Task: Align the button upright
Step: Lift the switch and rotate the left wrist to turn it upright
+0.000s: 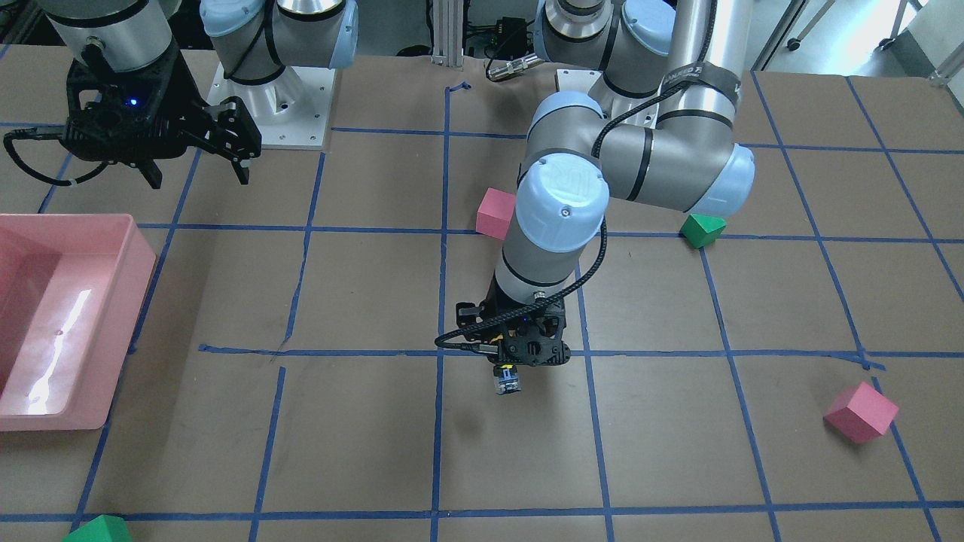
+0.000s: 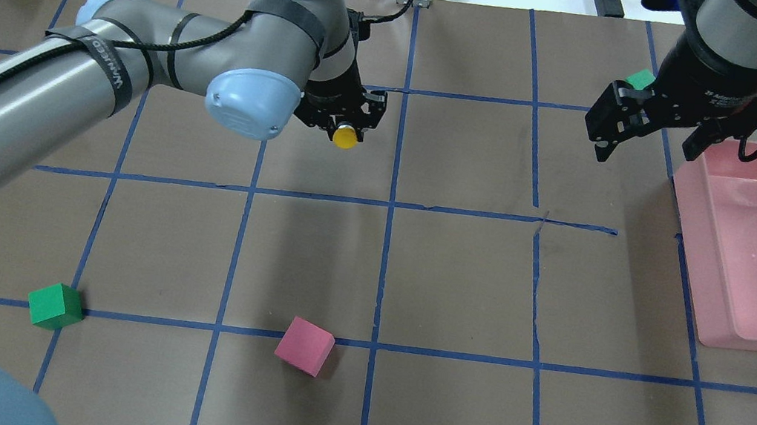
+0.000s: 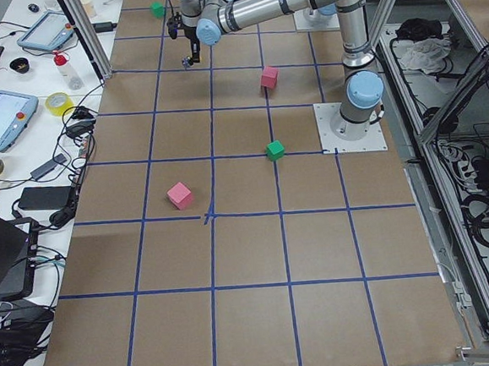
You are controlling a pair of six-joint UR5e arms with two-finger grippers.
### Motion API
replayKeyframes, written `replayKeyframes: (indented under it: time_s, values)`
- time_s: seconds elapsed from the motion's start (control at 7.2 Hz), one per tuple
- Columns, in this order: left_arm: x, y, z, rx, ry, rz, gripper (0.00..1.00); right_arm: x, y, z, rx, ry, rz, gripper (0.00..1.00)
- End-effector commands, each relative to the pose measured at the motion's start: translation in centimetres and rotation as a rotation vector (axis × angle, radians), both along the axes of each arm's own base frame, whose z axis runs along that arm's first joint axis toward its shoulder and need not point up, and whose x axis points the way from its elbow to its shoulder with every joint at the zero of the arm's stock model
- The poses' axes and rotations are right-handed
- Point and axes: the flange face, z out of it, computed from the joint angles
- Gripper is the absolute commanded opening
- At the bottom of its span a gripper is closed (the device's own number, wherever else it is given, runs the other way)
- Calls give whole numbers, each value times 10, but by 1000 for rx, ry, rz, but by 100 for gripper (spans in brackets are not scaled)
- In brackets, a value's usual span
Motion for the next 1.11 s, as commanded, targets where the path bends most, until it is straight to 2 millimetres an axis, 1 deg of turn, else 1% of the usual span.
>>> replayKeyframes:
  time_s: [0.0,0.14,0.28,0.56,0.69,0.83,0.97]
  values:
    - [54,-6,11,158,47,78,0,3,1,-1,2,-18,2,100]
    - [76,-12,26,255,89,129,0,3,1,-1,1,-14,3,100]
    - [91,-15,31,338,187,185,0,3,0,-2,2,-14,2,100]
    - [108,-24,18,405,356,269,0,2,0,-2,4,-5,2,100]
    - [121,-28,9,446,438,320,0,3,0,-1,2,-14,2,100]
    - [130,-30,-7,482,523,370,0,3,0,-1,1,-13,2,100]
    - [148,-29,-32,532,619,442,0,2,-1,0,-7,-5,2,100]
